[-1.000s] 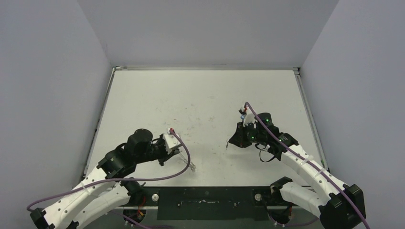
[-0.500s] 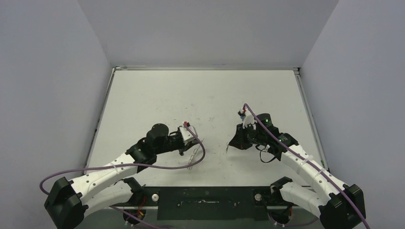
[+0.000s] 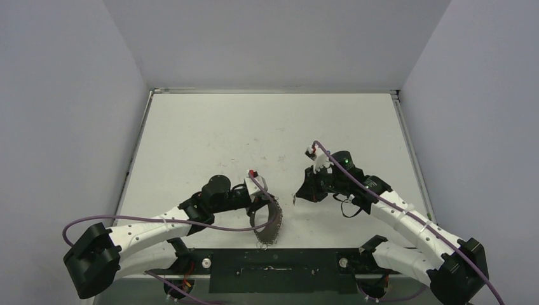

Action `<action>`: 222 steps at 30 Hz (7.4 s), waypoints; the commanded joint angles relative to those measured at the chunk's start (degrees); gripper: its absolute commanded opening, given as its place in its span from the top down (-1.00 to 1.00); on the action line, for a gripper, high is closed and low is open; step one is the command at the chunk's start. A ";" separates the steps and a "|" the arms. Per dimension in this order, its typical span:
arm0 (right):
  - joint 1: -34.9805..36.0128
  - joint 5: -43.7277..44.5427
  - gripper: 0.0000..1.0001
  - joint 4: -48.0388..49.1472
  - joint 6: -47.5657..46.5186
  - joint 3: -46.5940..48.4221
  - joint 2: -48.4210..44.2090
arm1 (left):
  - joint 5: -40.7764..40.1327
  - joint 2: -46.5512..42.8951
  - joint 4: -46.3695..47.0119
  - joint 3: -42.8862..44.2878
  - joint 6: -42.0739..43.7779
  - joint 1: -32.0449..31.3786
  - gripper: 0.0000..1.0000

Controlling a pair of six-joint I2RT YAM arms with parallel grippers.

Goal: Put the keys on the keyring

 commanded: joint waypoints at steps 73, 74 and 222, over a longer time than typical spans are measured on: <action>15.81 10.68 0.11 7.73 -8.98 3.52 -4.91 | -5.24 -3.23 3.19 0.38 -2.30 -5.16 1.00; 15.88 9.99 0.07 10.52 -8.83 1.92 -6.62 | -5.45 -3.99 3.28 -0.15 -2.21 -5.18 1.00; 21.11 -4.46 1.00 24.46 -38.07 -1.19 -1.58 | -1.75 -15.25 28.71 -15.30 0.72 -5.54 1.00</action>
